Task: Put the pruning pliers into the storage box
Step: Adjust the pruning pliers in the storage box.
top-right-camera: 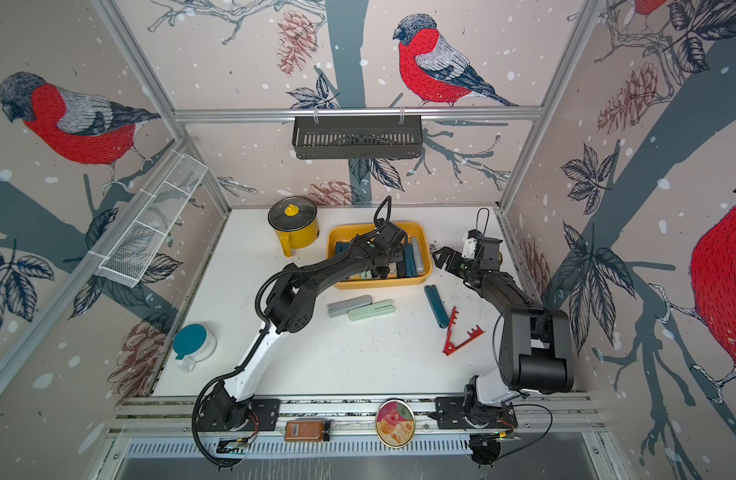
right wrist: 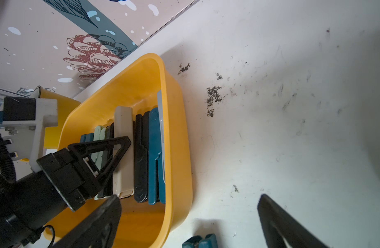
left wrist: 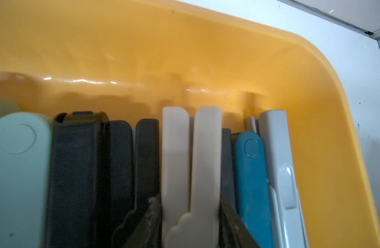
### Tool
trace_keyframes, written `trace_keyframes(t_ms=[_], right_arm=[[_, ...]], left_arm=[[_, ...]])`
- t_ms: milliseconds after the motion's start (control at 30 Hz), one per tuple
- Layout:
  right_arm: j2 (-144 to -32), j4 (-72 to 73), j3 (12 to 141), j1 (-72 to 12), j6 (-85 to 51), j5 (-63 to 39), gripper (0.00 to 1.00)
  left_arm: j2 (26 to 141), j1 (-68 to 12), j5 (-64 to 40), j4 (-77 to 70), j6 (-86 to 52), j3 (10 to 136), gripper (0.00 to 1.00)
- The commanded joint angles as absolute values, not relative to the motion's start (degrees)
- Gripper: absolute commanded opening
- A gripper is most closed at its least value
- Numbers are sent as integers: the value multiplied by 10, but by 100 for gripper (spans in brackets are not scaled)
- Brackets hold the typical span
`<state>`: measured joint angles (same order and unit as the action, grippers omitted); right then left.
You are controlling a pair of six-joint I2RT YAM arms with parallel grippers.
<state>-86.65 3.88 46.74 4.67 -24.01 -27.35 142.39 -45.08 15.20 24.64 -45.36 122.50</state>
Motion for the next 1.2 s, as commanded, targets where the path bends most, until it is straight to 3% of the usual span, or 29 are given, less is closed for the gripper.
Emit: trace_keyframes(t_ms=[0,167,400,600,900,1167], right_arm=[[-868,50,469,47,-238,-283,100],[-870,50,472,47,-245,-279,100],[-890,32,513,5,-251,-260,83],[-921,12,561,-53,-255,-225,80],[-913,-15,574,-82,-217,-174,94],[-837,-62,509,-50,-201,-111,100]], left_arm=[[1423,-450,177,266,-452,1230,46],[1411,-450,189,273,-450,1229,49],[1366,-451,216,287,-450,1220,54],[1299,-450,264,297,-439,1169,61],[1109,-444,316,213,-403,927,97],[975,-443,303,110,-316,747,97]])
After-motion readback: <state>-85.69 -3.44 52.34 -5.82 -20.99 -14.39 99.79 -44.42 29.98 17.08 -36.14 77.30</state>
